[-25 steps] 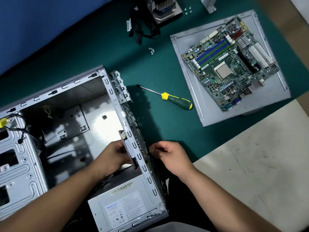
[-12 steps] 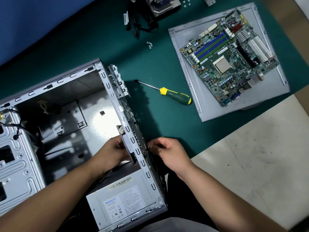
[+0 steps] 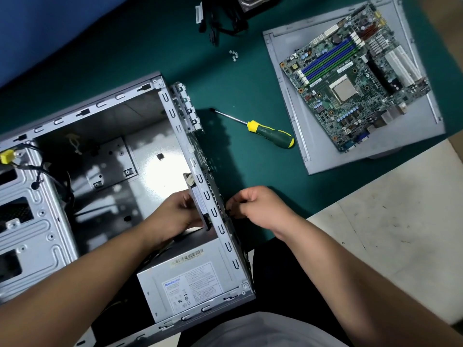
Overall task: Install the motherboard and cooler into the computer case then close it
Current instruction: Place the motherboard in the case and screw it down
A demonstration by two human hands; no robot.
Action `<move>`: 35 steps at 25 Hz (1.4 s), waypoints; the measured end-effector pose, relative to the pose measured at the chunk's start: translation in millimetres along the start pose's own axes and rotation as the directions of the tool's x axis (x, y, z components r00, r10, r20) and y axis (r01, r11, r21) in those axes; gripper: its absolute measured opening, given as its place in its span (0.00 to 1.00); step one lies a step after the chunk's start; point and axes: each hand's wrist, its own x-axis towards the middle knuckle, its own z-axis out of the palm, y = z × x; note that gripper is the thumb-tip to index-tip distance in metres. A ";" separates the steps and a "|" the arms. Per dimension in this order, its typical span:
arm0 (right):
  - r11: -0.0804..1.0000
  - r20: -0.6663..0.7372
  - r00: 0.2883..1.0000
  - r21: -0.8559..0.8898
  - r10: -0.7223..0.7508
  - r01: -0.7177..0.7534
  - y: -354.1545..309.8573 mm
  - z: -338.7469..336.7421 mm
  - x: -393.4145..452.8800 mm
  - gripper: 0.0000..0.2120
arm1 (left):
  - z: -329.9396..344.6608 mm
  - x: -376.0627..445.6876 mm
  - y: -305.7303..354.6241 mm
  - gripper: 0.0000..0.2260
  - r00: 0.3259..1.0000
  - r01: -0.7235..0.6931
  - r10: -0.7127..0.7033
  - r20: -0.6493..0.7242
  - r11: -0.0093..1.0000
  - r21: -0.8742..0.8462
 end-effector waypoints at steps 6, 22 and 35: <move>0.999 0.011 1.000 0.042 0.012 -0.013 0.6 0.2 0.3 0.18 | 0.7 -1.0 0.4 0.13 1.000 0.028 -0.029 0.002 0.999 0.031; 0.977 0.003 0.999 0.208 0.045 -0.045 10.3 5.0 0.4 0.16 | 5.6 -6.3 7.6 0.16 1.000 0.020 -0.020 0.004 0.999 0.029; 0.970 -0.004 0.999 0.240 -0.038 0.038 23.2 10.7 4.9 0.06 | 7.8 -6.3 9.4 0.12 1.000 0.002 -0.002 -0.008 0.998 0.059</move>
